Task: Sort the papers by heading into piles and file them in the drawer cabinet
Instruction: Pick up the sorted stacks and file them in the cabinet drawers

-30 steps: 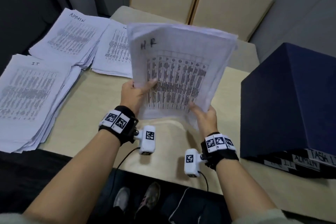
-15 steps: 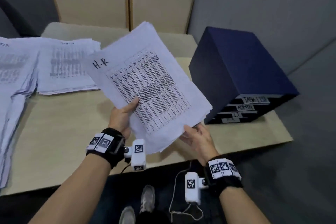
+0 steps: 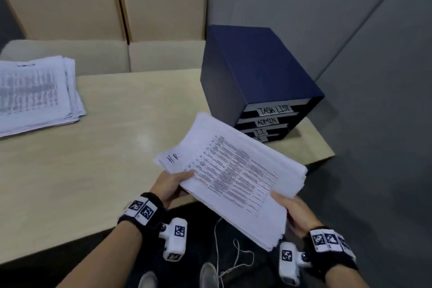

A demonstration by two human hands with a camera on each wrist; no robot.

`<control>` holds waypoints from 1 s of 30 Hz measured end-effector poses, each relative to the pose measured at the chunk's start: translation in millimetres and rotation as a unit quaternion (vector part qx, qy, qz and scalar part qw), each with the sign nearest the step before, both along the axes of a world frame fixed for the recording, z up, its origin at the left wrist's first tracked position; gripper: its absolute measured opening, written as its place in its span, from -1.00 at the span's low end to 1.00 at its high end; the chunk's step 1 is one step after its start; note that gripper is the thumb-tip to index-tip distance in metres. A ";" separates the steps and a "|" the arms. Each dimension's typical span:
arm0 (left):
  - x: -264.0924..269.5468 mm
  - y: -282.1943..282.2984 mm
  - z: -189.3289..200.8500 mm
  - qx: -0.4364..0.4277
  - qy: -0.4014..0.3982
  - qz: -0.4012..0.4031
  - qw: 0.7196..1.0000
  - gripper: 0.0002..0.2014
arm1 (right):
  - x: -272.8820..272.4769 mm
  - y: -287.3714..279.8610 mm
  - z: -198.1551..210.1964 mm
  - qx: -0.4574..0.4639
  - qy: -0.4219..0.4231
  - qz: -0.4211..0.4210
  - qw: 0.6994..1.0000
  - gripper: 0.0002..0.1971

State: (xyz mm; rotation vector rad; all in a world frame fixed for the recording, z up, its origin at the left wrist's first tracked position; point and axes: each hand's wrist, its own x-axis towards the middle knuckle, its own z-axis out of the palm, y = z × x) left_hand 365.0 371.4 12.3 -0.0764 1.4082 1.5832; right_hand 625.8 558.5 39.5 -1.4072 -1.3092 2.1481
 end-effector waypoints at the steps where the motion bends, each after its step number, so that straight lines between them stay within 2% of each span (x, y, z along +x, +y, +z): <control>1: 18.8 12.3 -5.9 -0.003 -0.013 -0.028 1.000 -0.76 | 20.7 12.9 -4.7 -0.017 -0.016 -0.013 1.000 -0.66; 4: 70.2 50.3 -23.1 -0.029 -0.028 -0.106 0.994 -0.80 | 78.1 46.1 -13.7 -0.038 -0.064 -0.041 0.996 -0.54; 6: 95.9 74.0 -28.4 -0.034 -0.020 -0.129 0.991 -0.87 | 104.6 63.8 -15.1 -0.023 -0.071 -0.064 0.995 -0.59; 8: 111.7 95.8 -29.4 -0.032 -0.007 -0.103 0.994 -0.86 | 116.8 77.1 -13.4 -0.008 -0.053 -0.088 0.995 -0.69; 11: 119.7 120.9 -25.6 -0.042 0.004 -0.063 0.997 -0.80 | 119.5 90.5 -15.6 -0.005 -0.015 -0.118 0.993 -0.72; 15: 120.5 140.1 -20.6 -0.061 0.006 -0.098 0.993 -0.75 | 105.9 103.7 -21.5 0.006 0.040 -0.189 0.981 -0.78; 18: 124.1 148.4 -22.9 -0.081 0.017 -0.127 0.989 -0.71 | 85.7 103.5 -24.4 0.013 0.067 -0.211 0.975 -0.82; 21: 127.9 142.9 -32.6 -0.113 0.033 -0.148 0.982 -0.76 | 63.4 97.4 -38.1 0.068 0.011 -0.216 0.974 -0.83; 24: 122.4 120.8 -47.1 -0.159 0.054 -0.148 0.974 -0.82 | 37.0 99.2 -53.7 0.141 -0.066 -0.284 0.946 -0.77; 26: 111.5 101.9 -57.4 -0.183 0.059 -0.127 0.973 -0.84 | 14.5 99.4 -57.0 0.141 -0.061 -0.308 0.939 -0.75; 30: 88.6 65.0 -68.3 -0.207 0.061 -0.075 0.974 -0.83 | -24.2 98.7 -63.2 0.101 -0.040 -0.282 0.953 -0.82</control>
